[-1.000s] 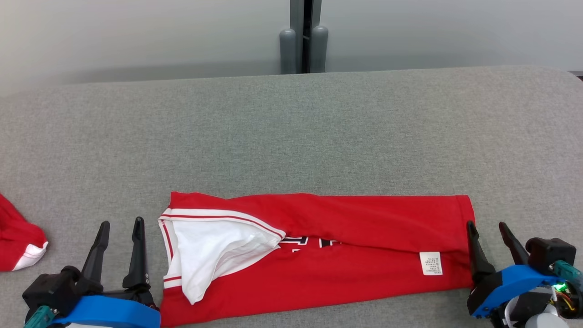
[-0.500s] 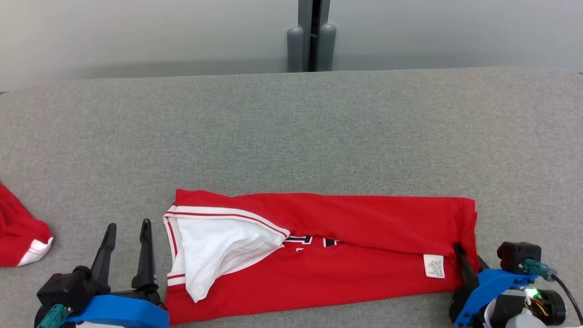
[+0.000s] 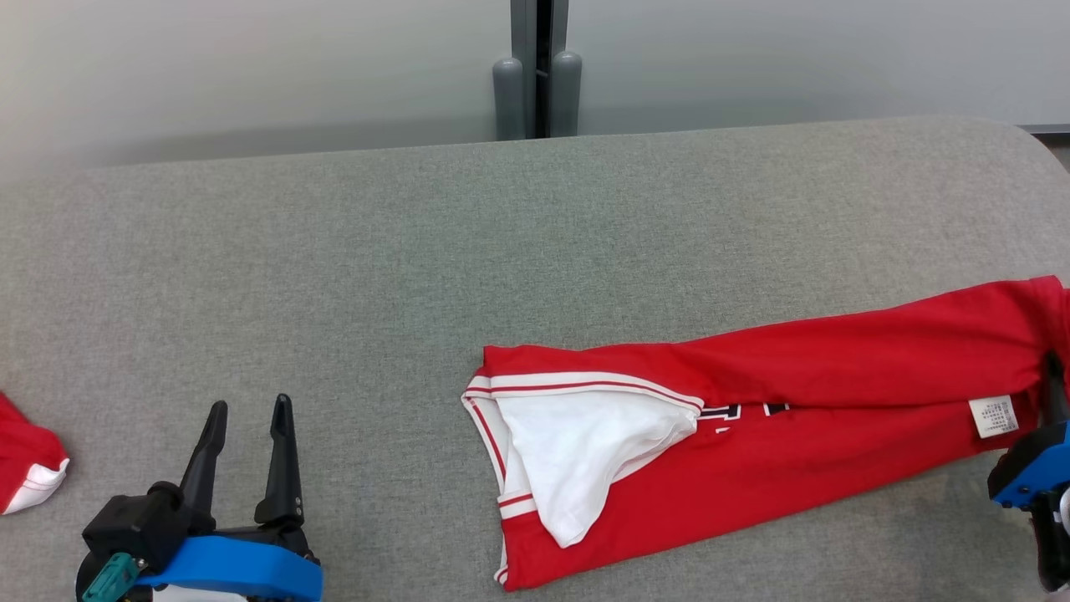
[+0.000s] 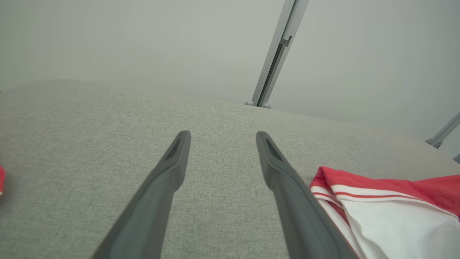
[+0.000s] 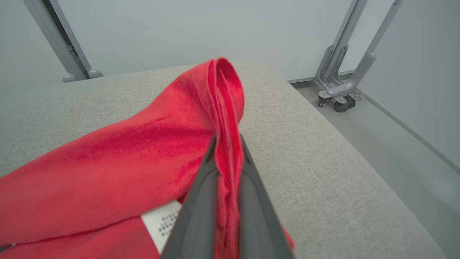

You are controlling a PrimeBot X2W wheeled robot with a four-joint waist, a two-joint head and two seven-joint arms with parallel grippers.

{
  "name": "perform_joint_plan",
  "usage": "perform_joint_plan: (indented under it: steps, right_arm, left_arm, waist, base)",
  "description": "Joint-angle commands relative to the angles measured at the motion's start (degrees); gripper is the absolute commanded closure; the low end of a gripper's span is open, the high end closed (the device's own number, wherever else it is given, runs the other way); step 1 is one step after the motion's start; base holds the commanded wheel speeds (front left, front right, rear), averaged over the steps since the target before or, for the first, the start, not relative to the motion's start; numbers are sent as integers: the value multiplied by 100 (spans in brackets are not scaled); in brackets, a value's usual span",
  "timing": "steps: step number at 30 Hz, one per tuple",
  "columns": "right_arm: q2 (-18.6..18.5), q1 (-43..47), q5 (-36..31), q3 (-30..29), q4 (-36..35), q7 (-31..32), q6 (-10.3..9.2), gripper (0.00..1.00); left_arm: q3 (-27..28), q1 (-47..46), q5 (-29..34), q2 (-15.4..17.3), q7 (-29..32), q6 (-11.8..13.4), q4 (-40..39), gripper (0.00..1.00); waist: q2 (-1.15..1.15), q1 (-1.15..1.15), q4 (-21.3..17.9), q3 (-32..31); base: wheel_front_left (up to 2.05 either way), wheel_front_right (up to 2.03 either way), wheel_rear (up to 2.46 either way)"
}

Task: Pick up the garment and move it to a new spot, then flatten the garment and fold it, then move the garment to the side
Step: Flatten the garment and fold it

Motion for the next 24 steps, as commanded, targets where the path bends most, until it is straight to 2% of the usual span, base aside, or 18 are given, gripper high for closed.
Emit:
perform_joint_plan:
  steps: [1, 9, 13, 20, 24]
  right_arm:
    - [71, -110, 66, -18, -53, 41, -1, 100]
    - [362, 42, 689, 766, -292, 226, 0, 100]
    - [433, 219, 1265, 1717, -675, 306, 0, 100]
    - [427, 550, 2480, 3736, -1585, 455, 0, 100]
    - [424, 377, 2705, 4538, -1624, 434, 0, 100]
  left_arm:
    - [9, -85, 11, -2, -25, -22, 12, 0]
    - [-22, -145, 42, -14, -25, -46, 83, 0]
    - [-36, -149, 49, -24, -25, -51, 121, 0]
    - [-55, -168, 51, -60, -26, -44, 142, 0]
    - [-61, -223, 52, -86, -27, -49, 145, 0]
  waist:
    - [0, 0, -1, 12]
    - [0, 0, 11, 15]
    - [0, 0, 29, -14]
    - [0, 0, 63, -52]
    - [0, 0, 89, -13]
  base:
    - [0, 0, 0]
    - [0, 0, 0]
    - [0, 0, 0]
    - [0, 0, 0]
    - [0, 0, 0]
